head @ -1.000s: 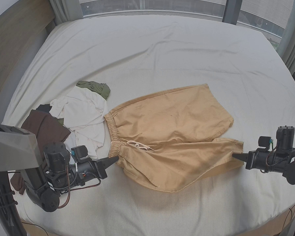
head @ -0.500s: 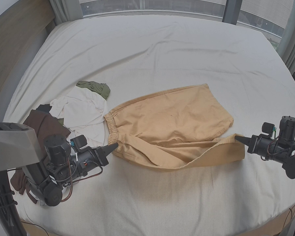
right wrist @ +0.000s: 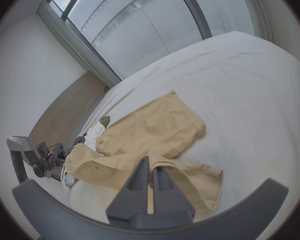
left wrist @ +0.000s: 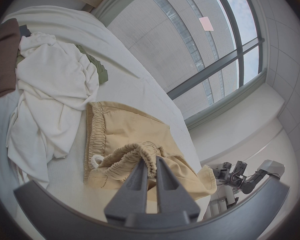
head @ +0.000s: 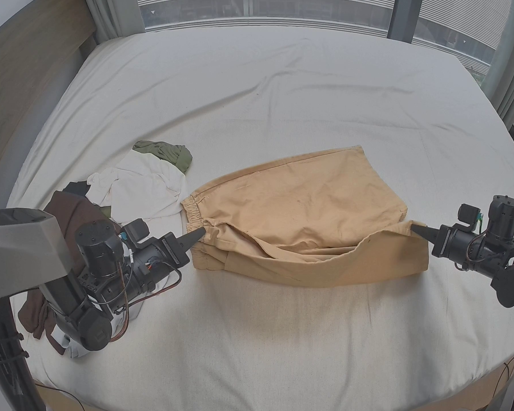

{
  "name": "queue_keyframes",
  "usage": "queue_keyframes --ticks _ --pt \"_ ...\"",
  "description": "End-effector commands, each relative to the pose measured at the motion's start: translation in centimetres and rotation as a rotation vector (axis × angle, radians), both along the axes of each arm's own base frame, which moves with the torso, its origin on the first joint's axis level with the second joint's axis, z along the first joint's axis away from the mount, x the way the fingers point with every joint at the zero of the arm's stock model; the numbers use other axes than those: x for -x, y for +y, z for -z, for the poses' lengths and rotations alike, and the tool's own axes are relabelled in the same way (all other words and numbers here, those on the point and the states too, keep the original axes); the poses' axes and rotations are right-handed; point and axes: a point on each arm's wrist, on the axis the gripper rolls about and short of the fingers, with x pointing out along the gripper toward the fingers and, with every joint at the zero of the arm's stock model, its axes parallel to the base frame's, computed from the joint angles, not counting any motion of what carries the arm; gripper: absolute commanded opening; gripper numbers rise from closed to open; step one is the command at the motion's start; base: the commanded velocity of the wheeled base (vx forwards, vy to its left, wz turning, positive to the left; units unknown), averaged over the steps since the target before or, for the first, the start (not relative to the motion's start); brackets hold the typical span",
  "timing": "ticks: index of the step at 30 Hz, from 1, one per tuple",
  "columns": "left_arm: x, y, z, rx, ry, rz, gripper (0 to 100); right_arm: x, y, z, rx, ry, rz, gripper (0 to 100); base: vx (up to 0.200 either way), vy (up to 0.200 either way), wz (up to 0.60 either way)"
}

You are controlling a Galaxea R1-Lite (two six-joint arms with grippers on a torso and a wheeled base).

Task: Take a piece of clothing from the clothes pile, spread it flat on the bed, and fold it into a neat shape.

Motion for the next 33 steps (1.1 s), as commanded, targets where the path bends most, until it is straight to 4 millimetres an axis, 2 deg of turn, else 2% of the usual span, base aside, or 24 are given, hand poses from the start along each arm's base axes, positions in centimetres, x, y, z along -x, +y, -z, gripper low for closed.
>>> queue_keyframes --ticks 1,7,9,18,26,33 --pt "0.1 0.0 -0.6 0.009 -0.017 -0.008 0 -0.5 0.0 -0.3 -0.006 -0.026 0.0 0 0.0 0.0 0.0" --pt "0.0 0.0 -0.7 0.01 -0.021 -0.016 0 -2.1 0.0 -1.5 -0.01 -0.077 0.007 0 0.0 0.0 0.0" --pt "-0.1 -0.3 -0.6 0.0 -0.029 -0.029 0 -3.3 0.1 -2.5 -0.011 -0.126 0.007 0 0.0 0.0 0.0" --pt "-0.8 -0.8 -1.0 0.011 -0.053 -0.074 0 -6.3 -0.1 -4.3 -0.011 -0.173 0.013 0 0.0 0.0 0.0" --pt "-1.1 -0.8 -1.5 0.024 -0.075 -0.086 0 -8.4 -0.1 -5.2 -0.012 -0.213 0.013 0 0.0 0.0 0.0" --pt "-1.2 -0.8 -1.3 0.021 -0.069 -0.1 0 -11.3 0.1 -6.2 -0.011 -0.249 0.006 0 0.0 0.0 0.0"
